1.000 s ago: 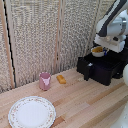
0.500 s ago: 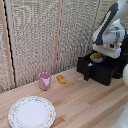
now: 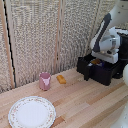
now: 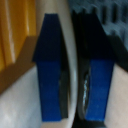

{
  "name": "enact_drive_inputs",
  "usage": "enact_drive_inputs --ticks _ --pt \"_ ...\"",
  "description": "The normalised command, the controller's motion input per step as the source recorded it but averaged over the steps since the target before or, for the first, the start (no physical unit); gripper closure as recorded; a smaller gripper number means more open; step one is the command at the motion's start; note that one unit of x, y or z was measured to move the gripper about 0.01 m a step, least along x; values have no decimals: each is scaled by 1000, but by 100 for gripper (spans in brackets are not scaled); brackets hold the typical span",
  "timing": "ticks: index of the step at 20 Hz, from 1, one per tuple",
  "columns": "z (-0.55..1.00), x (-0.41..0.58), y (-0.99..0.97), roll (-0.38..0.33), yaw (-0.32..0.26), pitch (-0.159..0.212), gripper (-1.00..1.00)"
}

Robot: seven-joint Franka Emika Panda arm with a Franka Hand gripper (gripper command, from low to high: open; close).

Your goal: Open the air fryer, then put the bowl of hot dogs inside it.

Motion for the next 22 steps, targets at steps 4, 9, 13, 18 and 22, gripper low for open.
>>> enact_drive_inputs --ticks 4,9,13,18,22 --pt "-69 34 246 -146 -40 17 -100" --pt "-2 -108 427 -144 -111 49 -100" --pt "5 -204 439 -19 -54 103 -100" --pt "249 -38 241 0 -8 98 -100" --pt "566 104 149 0 -24 26 -100"
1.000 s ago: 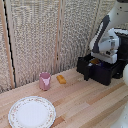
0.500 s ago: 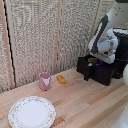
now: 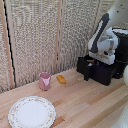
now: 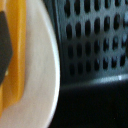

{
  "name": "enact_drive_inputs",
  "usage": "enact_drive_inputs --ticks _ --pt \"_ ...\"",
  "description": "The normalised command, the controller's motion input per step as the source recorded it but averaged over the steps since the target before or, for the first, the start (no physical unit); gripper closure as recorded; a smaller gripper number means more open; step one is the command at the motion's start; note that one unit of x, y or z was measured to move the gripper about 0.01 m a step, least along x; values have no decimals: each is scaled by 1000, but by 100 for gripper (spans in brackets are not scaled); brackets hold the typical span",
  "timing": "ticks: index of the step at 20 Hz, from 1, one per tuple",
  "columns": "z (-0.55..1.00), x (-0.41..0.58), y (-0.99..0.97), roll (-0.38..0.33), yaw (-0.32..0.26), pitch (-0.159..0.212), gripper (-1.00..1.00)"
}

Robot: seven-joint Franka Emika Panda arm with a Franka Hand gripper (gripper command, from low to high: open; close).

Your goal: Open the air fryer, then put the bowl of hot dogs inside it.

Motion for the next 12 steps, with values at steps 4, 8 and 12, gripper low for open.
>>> enact_drive_inputs --ticks 4,8,12 --pt "681 149 133 4 -34 15 -100" --pt "737 134 106 65 -47 40 -100" --pt "855 129 159 61 -25 93 -100"
